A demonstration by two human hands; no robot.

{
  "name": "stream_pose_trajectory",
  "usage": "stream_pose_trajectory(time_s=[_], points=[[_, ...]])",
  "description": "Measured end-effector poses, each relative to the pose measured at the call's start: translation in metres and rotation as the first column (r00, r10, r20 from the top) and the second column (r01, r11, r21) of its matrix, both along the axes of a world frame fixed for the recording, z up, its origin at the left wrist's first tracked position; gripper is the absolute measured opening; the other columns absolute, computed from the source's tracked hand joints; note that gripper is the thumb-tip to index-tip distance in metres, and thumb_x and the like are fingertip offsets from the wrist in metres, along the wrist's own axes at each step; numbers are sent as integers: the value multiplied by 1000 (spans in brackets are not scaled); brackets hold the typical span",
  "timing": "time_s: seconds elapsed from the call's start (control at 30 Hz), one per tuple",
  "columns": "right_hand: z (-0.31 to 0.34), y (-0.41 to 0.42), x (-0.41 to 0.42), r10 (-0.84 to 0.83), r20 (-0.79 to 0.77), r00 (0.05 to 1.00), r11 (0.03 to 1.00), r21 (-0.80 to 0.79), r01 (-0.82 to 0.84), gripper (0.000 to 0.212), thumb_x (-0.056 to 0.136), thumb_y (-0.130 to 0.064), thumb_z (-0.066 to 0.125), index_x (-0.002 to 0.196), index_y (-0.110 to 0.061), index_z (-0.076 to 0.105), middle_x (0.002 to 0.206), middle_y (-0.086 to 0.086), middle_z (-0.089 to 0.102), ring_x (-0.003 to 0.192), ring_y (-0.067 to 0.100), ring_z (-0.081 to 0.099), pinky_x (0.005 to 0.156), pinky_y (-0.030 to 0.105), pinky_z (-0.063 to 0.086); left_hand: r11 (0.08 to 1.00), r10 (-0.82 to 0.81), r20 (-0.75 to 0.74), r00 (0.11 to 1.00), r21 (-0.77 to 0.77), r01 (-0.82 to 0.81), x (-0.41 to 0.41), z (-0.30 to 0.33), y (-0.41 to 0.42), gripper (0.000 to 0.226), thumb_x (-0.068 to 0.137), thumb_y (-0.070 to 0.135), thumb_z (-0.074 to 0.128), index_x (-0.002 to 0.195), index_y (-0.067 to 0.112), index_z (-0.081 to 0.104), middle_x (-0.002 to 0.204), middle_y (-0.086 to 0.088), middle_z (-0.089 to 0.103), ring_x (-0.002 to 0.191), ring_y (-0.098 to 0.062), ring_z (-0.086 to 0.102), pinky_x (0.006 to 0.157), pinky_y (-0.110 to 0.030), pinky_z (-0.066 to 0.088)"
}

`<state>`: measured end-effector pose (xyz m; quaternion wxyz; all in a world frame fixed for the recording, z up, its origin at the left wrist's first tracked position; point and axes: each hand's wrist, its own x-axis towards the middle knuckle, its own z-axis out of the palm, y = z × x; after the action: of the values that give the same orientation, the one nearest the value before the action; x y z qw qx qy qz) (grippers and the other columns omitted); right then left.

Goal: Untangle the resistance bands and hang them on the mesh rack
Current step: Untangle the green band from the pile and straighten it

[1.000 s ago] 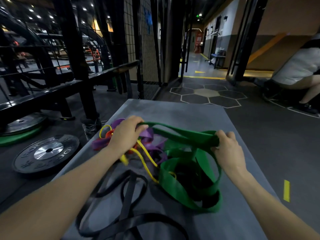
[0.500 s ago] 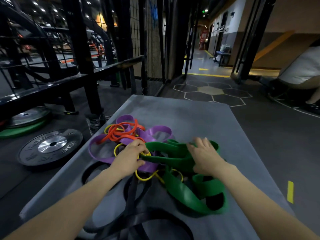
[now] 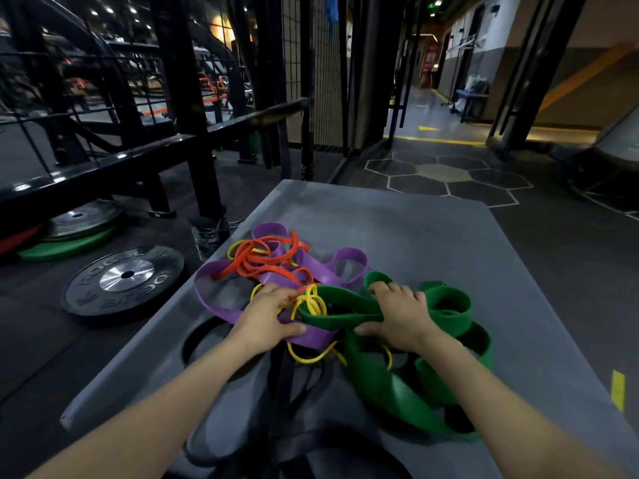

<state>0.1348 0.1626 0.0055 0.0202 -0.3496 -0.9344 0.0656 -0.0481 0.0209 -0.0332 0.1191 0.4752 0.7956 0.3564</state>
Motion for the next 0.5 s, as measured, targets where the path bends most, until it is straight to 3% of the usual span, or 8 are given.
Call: stream_pose_trajectory(time_s=[0.13, 0.2, 0.27, 0.3, 0.37, 0.43, 0.5], points=[[0, -3, 7, 74, -158, 985, 995, 82, -62, 33, 85, -52, 54, 101, -23, 59, 103, -2, 56, 111, 20, 49, 89, 34, 24, 994, 66, -126, 990, -76, -76, 4, 5, -2, 53, 65, 36, 81, 111, 18, 60, 103, 4, 46, 106, -21, 46, 96, -34, 40], [2, -6, 8, 100, -263, 960, 991, 114, -72, 29, 87, -49, 54, 97, -23, 62, 101, -2, 57, 107, 20, 49, 83, 32, 21, 979, 106, -231, 967, -147, -142, 6, 9, -3, 51, 70, 45, 75, 113, 25, 56, 107, 8, 44, 110, -20, 40, 97, -34, 35], [8, -6, 8, 79, -384, 920, 994, 100, -44, 29, 88, -45, 55, 97, -20, 65, 100, 1, 59, 105, 22, 51, 81, 31, 21, 985, 78, -164, 983, -138, -101, 3, 10, -3, 34, 75, 39, 72, 101, 26, 53, 94, 10, 48, 101, -19, 47, 88, -33, 37], [12, -4, 9, 55, -444, 894, 996, 85, -19, 30, 88, -43, 56, 100, -18, 66, 100, 3, 61, 105, 25, 51, 82, 33, 24, 994, 35, -71, 997, -97, -42, 2, 11, -3, 25, 78, 32, 71, 89, 27, 49, 81, 10, 48, 88, -19, 51, 79, -31, 39], [21, -1, 12, 1, -519, 855, 998, 57, 33, 35, 88, -40, 57, 107, -12, 66, 103, 7, 62, 105, 29, 52, 86, 37, 31, 1000, -21, 47, 999, 15, 21, 4, 16, -2, 29, 82, 18, 68, 75, 28, 42, 65, 9, 43, 65, -11, 46, 68, -29, 37], [28, 2, 15, -32, -531, 847, 996, 57, 74, 38, 89, -40, 56, 111, -11, 65, 105, 7, 61, 106, 30, 51, 87, 38, 34, 992, -10, 62, 998, 129, 2, 1, 28, 0, 32, 84, 10, 65, 73, 29, 42, 62, 7, 42, 58, -5, 40, 63, -28, 34], [32, 5, 20, -23, -503, 864, 990, 111, 91, 37, 88, -40, 57, 112, -13, 65, 105, 7, 61, 105, 30, 51, 85, 38, 36, 978, 8, 55, 998, 208, -20, -7, 49, 3, 29, 85, 8, 63, 75, 28, 45, 63, 2, 44, 59, -12, 41, 63, -32, 35]])
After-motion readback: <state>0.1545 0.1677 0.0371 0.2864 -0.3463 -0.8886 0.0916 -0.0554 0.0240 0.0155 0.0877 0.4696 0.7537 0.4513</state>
